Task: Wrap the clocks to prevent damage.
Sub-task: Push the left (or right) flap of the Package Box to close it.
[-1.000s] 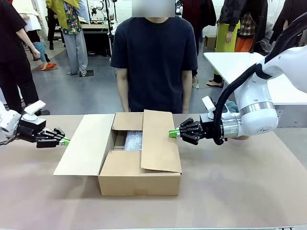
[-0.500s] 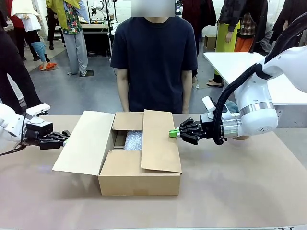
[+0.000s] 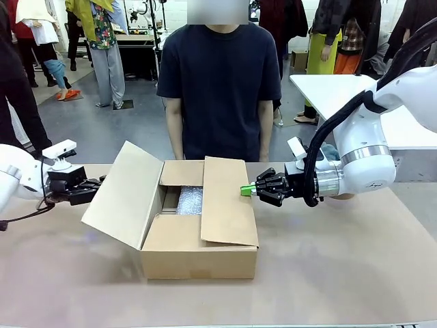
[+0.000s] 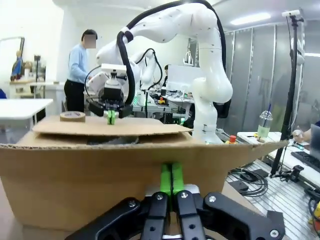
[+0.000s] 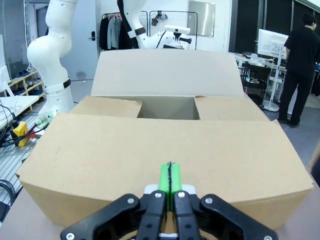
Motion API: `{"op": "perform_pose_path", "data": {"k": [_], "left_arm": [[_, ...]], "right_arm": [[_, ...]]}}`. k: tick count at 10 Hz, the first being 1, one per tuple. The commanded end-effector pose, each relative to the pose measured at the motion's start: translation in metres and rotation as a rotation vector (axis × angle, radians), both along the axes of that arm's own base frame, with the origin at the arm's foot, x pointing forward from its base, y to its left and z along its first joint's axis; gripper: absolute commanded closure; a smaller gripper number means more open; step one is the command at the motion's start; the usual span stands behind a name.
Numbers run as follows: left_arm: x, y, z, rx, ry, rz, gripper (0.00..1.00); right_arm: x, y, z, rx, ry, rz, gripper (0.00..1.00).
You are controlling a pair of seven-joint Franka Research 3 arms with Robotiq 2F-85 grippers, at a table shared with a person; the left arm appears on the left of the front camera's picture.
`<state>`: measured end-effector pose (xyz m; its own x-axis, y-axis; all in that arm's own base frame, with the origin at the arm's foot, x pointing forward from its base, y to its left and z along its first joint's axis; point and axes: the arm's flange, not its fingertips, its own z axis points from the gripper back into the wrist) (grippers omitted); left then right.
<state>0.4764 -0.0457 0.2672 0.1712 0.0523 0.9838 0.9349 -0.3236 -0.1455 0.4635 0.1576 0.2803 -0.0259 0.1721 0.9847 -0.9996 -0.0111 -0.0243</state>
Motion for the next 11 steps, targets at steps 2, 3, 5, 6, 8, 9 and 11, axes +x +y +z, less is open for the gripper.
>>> {"op": "perform_pose_path", "data": {"k": [2,3,5,6,8,9,11], "left_arm": [[-0.008,-0.026,0.001,-0.019,-0.092,0.013,1.00],[-0.011,-0.035,-0.001,-0.024,-0.102,0.013,1.00],[-0.009,-0.052,0.003,-0.027,-0.133,0.013,1.00],[-0.011,-0.061,0.006,-0.024,-0.178,0.028,1.00],[-0.011,-0.076,0.017,-0.031,-0.268,0.062,1.00],[-0.009,-0.081,0.019,-0.027,-0.284,0.066,1.00],[-0.009,-0.088,0.012,0.001,-0.284,0.059,1.00]], "right_arm": [[-0.001,0.000,-0.004,-0.001,0.010,-0.013,0.99],[-0.001,0.000,-0.004,-0.001,0.010,-0.013,0.99],[-0.001,0.000,-0.004,-0.001,0.010,-0.013,0.99],[-0.001,0.000,-0.004,-0.001,0.010,-0.013,0.99],[-0.001,0.000,-0.004,-0.001,0.010,-0.013,0.99],[-0.001,0.000,-0.004,-0.001,0.010,-0.013,0.99],[-0.001,0.000,-0.004,-0.001,0.010,-0.013,0.99]]}}
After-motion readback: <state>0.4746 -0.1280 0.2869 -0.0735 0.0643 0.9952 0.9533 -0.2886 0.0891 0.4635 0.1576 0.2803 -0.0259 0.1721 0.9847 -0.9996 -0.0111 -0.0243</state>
